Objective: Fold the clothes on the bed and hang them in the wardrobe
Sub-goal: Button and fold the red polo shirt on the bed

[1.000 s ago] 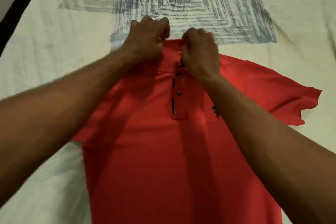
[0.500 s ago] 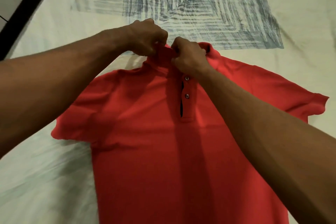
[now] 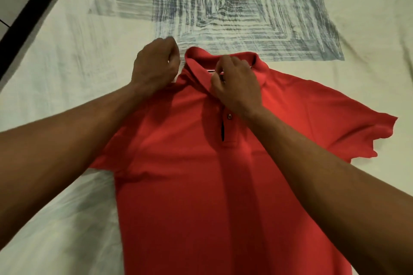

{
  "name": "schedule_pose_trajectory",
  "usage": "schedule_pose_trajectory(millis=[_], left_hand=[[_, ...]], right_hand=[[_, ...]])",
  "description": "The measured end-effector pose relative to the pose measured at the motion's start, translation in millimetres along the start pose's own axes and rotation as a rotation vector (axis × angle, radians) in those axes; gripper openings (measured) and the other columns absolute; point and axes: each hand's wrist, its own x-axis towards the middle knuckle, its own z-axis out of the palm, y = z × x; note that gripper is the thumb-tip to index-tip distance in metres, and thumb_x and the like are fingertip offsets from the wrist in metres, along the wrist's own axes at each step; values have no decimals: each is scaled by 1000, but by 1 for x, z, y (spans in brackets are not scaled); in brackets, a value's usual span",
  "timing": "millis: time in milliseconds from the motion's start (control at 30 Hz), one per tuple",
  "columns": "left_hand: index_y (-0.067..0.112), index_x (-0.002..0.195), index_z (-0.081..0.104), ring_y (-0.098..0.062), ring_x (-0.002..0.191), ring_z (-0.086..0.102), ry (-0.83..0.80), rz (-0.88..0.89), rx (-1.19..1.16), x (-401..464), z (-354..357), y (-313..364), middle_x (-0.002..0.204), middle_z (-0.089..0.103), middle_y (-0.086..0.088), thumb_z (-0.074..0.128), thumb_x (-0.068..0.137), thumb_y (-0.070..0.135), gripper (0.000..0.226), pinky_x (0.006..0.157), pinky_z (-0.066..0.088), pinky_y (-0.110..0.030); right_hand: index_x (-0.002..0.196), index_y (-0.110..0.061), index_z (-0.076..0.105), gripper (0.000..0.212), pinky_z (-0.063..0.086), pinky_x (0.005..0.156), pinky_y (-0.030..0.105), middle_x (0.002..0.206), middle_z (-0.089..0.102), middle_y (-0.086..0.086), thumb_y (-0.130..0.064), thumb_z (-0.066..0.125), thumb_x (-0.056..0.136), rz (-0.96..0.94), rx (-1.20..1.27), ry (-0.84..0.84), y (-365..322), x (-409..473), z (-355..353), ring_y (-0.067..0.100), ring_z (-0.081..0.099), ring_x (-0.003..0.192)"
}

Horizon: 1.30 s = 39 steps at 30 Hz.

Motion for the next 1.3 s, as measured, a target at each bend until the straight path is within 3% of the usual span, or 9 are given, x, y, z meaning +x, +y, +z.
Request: schedule_pose_trajectory(millis=[167,267,433,633,767,867,1000,1133,1300], left_hand=[[15,106,60,-31,102,61,-167,-396,-13,33,3,37,107,67,-9,55,88,56,45,83,46,-39],[14,112,65,-33,104,63,-379,-480,98,47,7,49,113,66,-12,64,84,36,36,76,48,-36],[9,83,60,-17,64,57,-470,-847,-434,57,-1,56,75,58,-4,53,88,11,9,58,47,-25],[18,65,45,-19,72,50,-555,-1115,-649,53,-17,57,70,52,1,41,84,18,20,67,35,-38],[14,78,53,-18,65,52,-462,-1011,-588,49,-2,54,75,56,-1,43,90,19,16,59,43,-28],[13,115,59,-30,102,61,-278,-641,-213,53,9,42,112,64,-9,49,83,45,46,87,52,-38],[21,99,63,-33,110,57,-471,-252,210,53,6,51,109,64,-9,59,75,53,40,92,49,-45],[20,101,72,-33,105,63,-287,-343,119,55,13,55,109,67,-10,65,82,26,21,79,47,-35],[22,105,67,-27,106,63,-208,-466,-77,42,24,39,112,69,-6,58,92,48,30,81,44,-32]], right_hand=[[123,-12,55,44,46,92,46,125,62,12,-43,57,91,158,-53,-296,-6,21,5,35,55,116],[112,-17,61,31,49,89,46,116,67,7,-36,61,87,203,-3,-352,-8,26,4,30,60,110],[97,-17,53,17,46,77,42,106,68,10,-28,60,85,127,-1,-363,-10,18,0,35,60,102],[111,-17,52,30,35,76,41,108,67,12,-30,59,86,18,-58,-359,-9,3,0,38,59,104],[115,-16,52,33,37,80,42,113,67,6,-31,59,86,-43,-93,-349,-13,-3,1,34,59,108],[114,-16,53,37,37,82,43,116,65,5,-44,56,90,-43,-89,-315,-14,-6,3,31,59,110],[126,-19,52,46,37,93,48,128,61,6,-52,49,94,-17,-115,-301,-8,-6,3,30,54,121],[116,-15,55,44,39,87,46,119,62,9,-53,49,94,-60,-155,-227,-5,-10,4,33,53,114],[120,-12,59,52,43,86,46,113,62,11,-51,45,89,-60,-104,-3,8,-11,-5,34,56,105]])
